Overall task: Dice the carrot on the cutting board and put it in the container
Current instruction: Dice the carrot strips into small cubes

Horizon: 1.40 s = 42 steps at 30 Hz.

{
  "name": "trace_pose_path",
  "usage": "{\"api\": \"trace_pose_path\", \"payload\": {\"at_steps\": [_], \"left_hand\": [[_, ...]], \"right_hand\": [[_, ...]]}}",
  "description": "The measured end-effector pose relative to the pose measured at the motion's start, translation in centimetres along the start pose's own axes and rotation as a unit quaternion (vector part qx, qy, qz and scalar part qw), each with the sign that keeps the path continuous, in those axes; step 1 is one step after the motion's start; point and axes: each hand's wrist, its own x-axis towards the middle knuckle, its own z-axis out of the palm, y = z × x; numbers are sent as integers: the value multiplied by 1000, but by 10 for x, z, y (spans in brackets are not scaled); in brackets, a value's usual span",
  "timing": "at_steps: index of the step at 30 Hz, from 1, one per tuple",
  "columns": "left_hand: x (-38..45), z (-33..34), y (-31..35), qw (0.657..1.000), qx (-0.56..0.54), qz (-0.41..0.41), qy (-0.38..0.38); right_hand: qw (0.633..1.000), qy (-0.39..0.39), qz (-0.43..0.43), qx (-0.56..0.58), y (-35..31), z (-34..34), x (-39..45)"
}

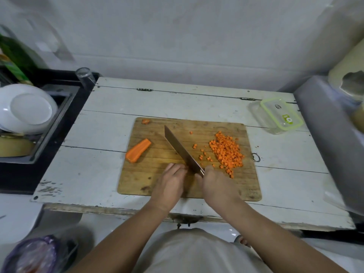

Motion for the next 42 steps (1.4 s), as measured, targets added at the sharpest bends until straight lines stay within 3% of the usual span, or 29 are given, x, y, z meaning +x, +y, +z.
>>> {"api": "trace_pose_path", "payload": {"at_steps": [12,18,24,29,34,42], "left_hand": [[-5,3,6,999,-9,-43,15],[4,11,17,997,-22,-68,36],[6,11,13,997,-16,-71,34],[1,8,11,999,-8,-32,20],[-4,5,10,1000,3,-3,27],[-1,4,8,999,10,2,36]], "right_hand": [[995,8,47,90,57,-18,2],[998,-15,-12,54,51,-14,-27],[1000,-5,-11,10,32,-5,-23],[998,1,7,59,15,-5,14],[996,8,-4,92,44,-9,-11],[999,4,-32,-40,34,0,-25]]}}
